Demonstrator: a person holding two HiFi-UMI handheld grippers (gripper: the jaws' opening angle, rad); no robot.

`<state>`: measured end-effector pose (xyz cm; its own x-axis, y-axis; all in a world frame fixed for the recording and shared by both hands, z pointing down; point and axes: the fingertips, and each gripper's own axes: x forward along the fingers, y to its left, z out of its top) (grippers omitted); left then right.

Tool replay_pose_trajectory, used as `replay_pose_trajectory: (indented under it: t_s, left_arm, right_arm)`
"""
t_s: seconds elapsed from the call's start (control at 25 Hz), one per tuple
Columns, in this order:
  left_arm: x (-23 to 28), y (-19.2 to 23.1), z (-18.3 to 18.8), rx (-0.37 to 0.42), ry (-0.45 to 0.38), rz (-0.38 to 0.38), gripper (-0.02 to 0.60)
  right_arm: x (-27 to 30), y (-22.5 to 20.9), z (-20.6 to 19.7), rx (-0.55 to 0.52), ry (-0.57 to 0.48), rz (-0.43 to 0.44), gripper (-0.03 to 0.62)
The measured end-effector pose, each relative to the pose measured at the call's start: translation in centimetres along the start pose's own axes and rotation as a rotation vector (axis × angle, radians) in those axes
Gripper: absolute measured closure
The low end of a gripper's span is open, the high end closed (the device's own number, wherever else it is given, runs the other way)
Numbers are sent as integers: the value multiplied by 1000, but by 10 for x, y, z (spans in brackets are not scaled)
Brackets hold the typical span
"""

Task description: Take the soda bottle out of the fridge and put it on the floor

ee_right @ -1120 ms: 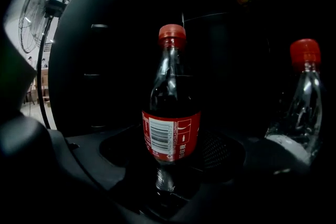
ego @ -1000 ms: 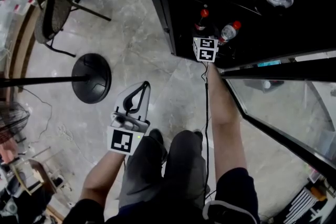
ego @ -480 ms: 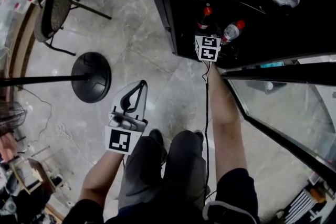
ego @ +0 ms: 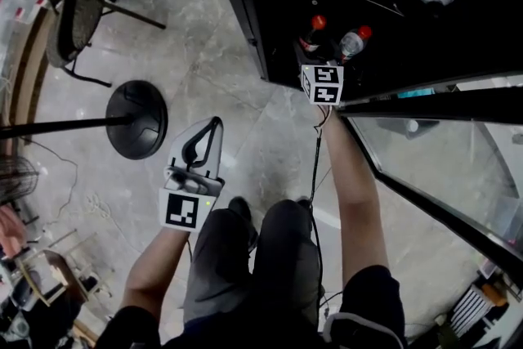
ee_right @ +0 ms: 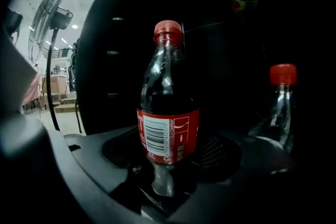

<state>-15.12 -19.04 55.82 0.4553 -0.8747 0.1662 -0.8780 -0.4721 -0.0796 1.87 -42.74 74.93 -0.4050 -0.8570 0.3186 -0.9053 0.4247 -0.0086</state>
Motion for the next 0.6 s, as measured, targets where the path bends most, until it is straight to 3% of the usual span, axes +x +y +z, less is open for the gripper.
replay_pose_trajectory:
  t_s: [0.28, 0.6]
  left_arm:
    - [13, -3, -4, 21, -7, -23, 557]
    - [27, -17, -35, 22, -37, -53, 557]
  right_arm:
    - [-63, 29, -1, 10, -46, 100, 276]
    - [-114, 57, -57, -11, 3, 191, 276]
